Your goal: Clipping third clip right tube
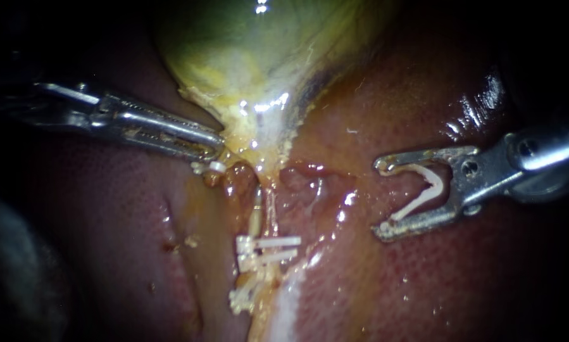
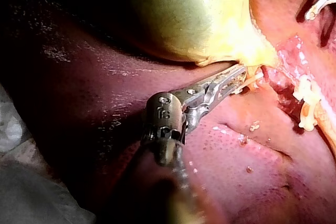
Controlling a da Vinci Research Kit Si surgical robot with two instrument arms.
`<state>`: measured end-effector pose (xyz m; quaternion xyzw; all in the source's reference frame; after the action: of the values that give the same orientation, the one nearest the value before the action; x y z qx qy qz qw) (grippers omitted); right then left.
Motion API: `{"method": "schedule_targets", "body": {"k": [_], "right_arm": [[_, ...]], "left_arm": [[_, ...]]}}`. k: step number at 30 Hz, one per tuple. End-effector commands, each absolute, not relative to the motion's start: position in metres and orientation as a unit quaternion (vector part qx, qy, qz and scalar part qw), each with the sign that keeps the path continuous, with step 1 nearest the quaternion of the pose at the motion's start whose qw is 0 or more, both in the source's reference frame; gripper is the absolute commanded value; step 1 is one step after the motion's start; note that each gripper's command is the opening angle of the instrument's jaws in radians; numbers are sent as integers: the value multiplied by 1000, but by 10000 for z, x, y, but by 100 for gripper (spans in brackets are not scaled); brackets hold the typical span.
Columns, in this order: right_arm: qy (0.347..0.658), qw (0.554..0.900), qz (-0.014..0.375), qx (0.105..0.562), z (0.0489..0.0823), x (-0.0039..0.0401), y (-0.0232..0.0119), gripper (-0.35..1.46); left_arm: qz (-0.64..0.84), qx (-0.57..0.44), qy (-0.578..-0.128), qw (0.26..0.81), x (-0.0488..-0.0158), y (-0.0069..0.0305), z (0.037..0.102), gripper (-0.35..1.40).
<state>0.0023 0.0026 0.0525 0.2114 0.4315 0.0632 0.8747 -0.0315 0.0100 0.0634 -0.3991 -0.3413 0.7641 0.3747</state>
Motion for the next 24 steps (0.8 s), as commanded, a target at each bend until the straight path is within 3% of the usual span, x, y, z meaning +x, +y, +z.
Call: {"method": "schedule_targets", "body": {"k": [1,15,24], "right_arm": [[431,875,63,212,525,23,26,50],[434,875,55,207,520,26,28,50],[446,866,69,216,506,50,33,50]], "left_arm": [[764,-399,-342,375,-314,101,632,-35],[760,-402,-330,389,-271,140,564,-35],[761,-404,-324,391,-273,136,564,-35]]}}
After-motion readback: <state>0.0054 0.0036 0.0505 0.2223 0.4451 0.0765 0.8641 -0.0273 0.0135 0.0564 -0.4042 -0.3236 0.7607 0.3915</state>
